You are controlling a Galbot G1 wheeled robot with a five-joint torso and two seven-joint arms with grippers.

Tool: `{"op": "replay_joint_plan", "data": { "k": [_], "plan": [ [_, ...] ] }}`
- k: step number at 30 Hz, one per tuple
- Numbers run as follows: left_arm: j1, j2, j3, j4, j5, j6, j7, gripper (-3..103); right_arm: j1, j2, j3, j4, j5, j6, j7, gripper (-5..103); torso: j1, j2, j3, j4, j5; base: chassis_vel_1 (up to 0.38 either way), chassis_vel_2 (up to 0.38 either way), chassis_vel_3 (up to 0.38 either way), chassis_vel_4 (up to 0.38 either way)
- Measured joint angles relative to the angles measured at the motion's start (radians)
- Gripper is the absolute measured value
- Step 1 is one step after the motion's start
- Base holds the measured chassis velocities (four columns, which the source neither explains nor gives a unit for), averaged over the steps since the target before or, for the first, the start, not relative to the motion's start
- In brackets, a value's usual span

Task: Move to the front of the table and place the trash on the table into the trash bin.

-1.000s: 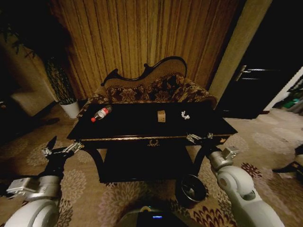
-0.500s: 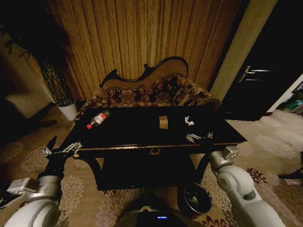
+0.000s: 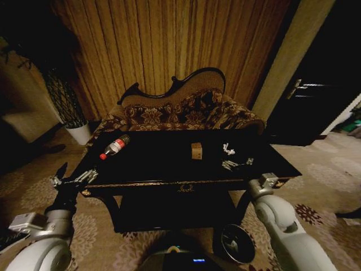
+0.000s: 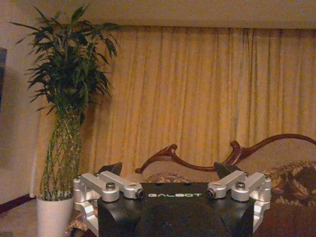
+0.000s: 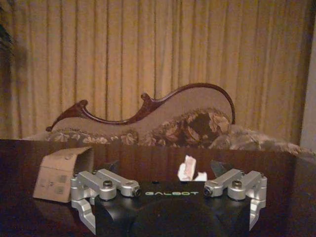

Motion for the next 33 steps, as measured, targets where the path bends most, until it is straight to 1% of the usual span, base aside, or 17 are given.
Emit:
{"op": "replay_joint_plan", "data": {
  "k": [2, 3, 4, 6, 8, 9, 11, 14, 16, 21, 26, 33],
  "plan": [
    [0.002, -0.002, 0.001, 0.0, 0.003, 0.001, -0.002, 100, 0.028, -0.001, -0.011, -0.015, 0.023, -0.036, 0.026, 100, 0.0, 0.0, 0.0, 0.0, 0.0001, 0.0, 0.0, 0.0, 0.0],
    [0.002, -0.002, 0.001, 0.0, 0.003, 0.001, -0.002, 100, 0.028, -0.001, -0.011, -0.015, 0.023, -0.036, 0.026, 100, 0.0, 0.0, 0.0, 0.0, 0.0001, 0.0, 0.0, 0.0, 0.0],
    [0.004, -0.003, 0.001, 0.0, 0.004, 0.002, -0.002, 100, 0.043, -0.004, -0.014, -0.02, 0.042, -0.061, 0.04, 100, 0.0, 0.0, 0.0, 0.0001, 0.0001, 0.0, 0.0, 0.0, 0.0],
    [0.011, -0.002, -0.004, 0.0, 0.005, 0.003, -0.002, 100, 0.075, -0.019, -0.016, -0.022, 0.086, -0.133, 0.062, 100, 0.0, 0.0, 0.0, 0.0002, 0.0, 0.0, 0.0, 0.0, 0.0],
    [0.018, -0.002, -0.008, 0.0, 0.006, 0.004, -0.002, 100, 0.111, -0.047, -0.018, -0.023, 0.153, -0.202, 0.098, 100, 0.0, 0.0, 0.0, 0.0001, 0.0, 0.0, 0.0, 0.0, 0.0],
    [0.018, -0.002, -0.008, 0.0, 0.006, 0.004, -0.002, 100, 0.111, -0.047, -0.018, -0.023, 0.153, -0.202, 0.098, 100, 0.0, 0.0, 0.0, 0.0001, 0.0, 0.0, 0.0, 0.0, 0.0],
    [0.021, -0.005, -0.008, 0.0, 0.008, 0.004, -0.002, 100, 0.146, -0.075, -0.026, -0.032, 0.193, -0.229, 0.121, 100, 0.0, 0.0, 0.0, 0.0001, -0.0002, 0.0, 0.0, 0.0, 0.0],
    [0.023, -0.008, -0.006, 0.0, 0.01, 0.005, -0.002, 100, 0.169, -0.095, -0.032, -0.046, 0.205, -0.238, 0.125, 100, 0.0, 0.0, 0.0, 0.0002, -0.0001, 0.0, 0.0, 0.0, 0.0],
    [0.024, -0.011, -0.005, 0.0, 0.012, 0.006, -0.001, 100, 0.201, -0.114, -0.046, -0.069, 0.241, -0.259, 0.142, 100, 0.0, 0.0, 0.0, -0.0001, 0.0001, 0.0, 0.0, 0.0, 0.0],
    [0.024, -0.013, -0.005, 0.0, 0.013, 0.007, -0.001, 100, 0.243, -0.125, -0.076, -0.11, 0.272, -0.285, 0.174, 100, 0.0, 0.0, 0.0, 0.0002, 0.0, 0.0, 0.0, 0.0, 0.0],
    [0.024, -0.015, -0.005, 0.0, 0.014, 0.007, -0.001, 100, 0.276, -0.126, -0.101, -0.141, 0.284, -0.292, 0.182, 100, 0.0, 0.0, 0.0, 0.0001, 0.0, 0.0, 0.0, 0.0, 0.0],
    [0.025, -0.014, -0.005, 0.0, 0.023, 0.006, 0.0, 100, 0.282, -0.114, -0.115, -0.16, 0.279, -0.287, 0.181, 100, 0.0, 0.0, 0.0, 0.0001, 0.0, 0.0, 0.0, 0.0, 0.0]
  ]
}}
